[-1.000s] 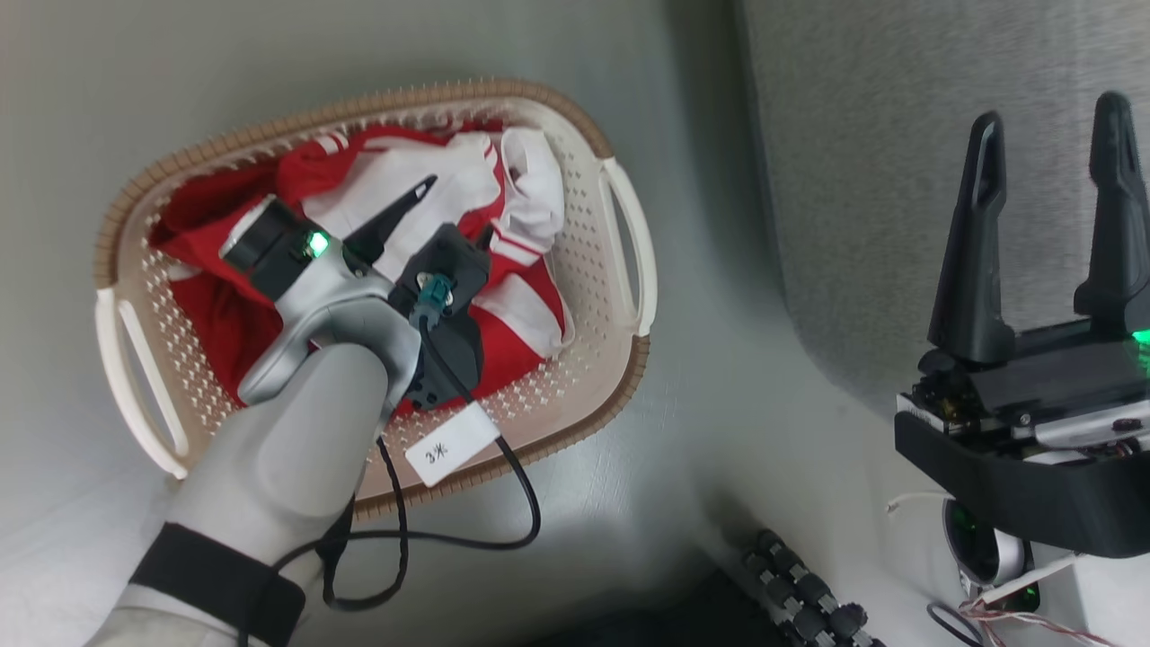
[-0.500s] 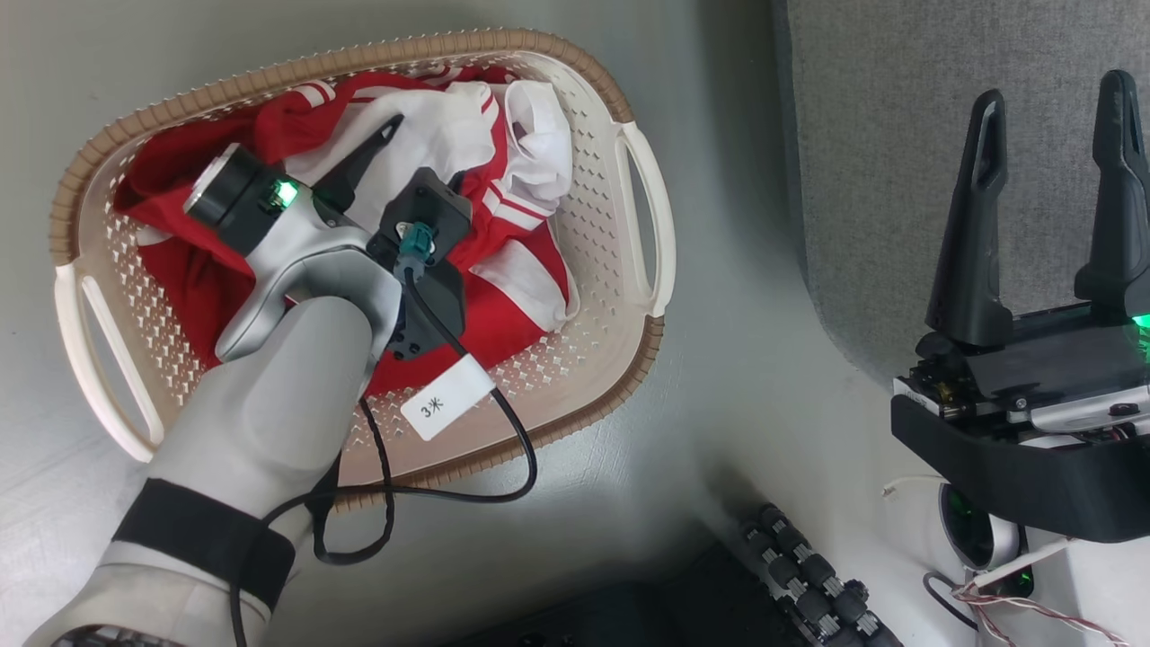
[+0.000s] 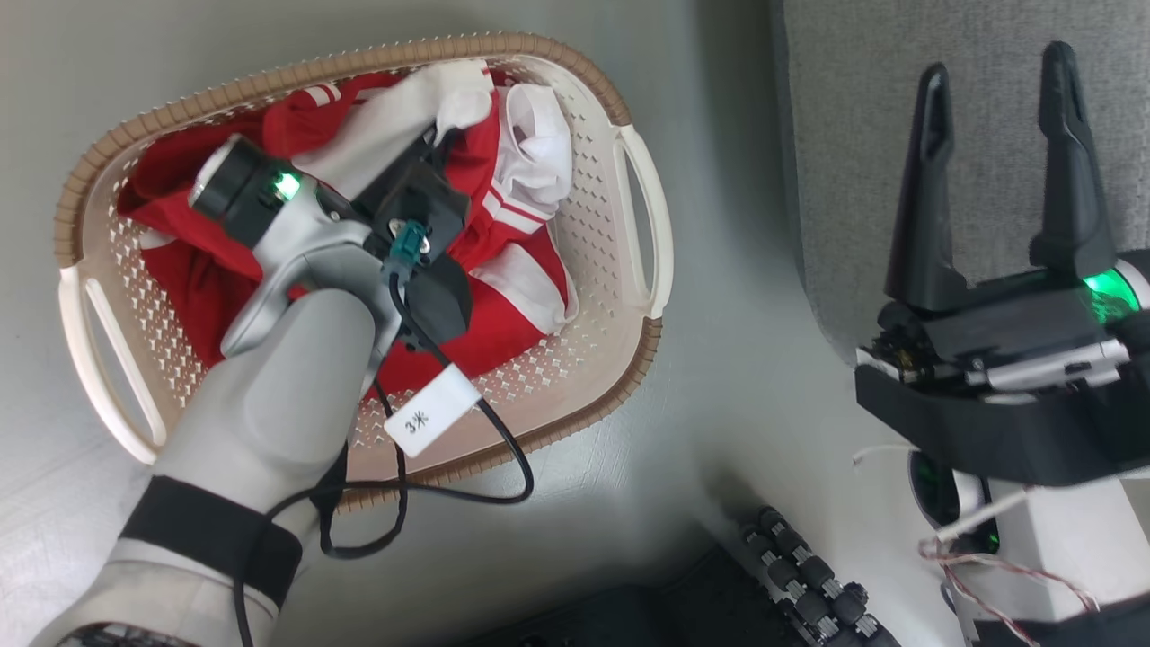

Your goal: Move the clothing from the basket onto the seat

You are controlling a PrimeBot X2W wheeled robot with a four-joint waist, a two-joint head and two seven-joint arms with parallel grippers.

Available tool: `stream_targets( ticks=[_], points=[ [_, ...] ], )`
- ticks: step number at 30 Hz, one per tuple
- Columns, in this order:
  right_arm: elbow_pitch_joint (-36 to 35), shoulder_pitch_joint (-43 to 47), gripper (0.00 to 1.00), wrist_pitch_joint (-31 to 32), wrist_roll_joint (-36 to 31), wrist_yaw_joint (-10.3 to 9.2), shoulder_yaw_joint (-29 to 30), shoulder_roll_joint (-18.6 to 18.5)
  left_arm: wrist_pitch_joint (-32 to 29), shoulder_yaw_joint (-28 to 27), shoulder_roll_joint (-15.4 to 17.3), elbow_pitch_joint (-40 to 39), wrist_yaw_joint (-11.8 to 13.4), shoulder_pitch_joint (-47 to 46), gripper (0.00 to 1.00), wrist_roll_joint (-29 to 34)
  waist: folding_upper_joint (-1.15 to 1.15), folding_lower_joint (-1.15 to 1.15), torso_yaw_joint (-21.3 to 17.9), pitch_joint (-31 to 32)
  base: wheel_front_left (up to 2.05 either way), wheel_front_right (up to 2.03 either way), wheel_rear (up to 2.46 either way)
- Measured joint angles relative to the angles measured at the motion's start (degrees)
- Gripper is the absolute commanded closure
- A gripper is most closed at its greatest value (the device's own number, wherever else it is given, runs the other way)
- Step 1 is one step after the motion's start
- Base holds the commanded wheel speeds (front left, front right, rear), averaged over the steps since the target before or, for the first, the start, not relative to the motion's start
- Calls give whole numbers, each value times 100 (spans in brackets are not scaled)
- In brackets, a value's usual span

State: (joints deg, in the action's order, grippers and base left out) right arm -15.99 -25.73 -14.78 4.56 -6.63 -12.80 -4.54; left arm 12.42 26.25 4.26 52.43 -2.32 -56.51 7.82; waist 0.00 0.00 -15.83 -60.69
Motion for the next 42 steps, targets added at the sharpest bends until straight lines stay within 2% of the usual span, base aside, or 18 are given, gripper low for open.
stream_targets(
  ticks=[8,15,29,42],
  points=[
    [853,-240,0,0,121,69,25,26,171,112,-20,-113,-143,442,100,-114,0,0,28,278,0,0,0],
    [1500,-280,0,0,240,218,93,25,189,180,-37,-455,-265,619,100,-285,0,0,171,702,0,0,0],
    [2591,-663,0,1,290,620,158,-162,190,177,-86,-1306,-382,761,100,-635,0,-1,690,1664,0,0,0],
    [3351,-786,0,1,289,894,0,-162,190,238,-100,-1826,-472,839,100,-820,0,-1,1160,2648,0,0,0]
  ],
)
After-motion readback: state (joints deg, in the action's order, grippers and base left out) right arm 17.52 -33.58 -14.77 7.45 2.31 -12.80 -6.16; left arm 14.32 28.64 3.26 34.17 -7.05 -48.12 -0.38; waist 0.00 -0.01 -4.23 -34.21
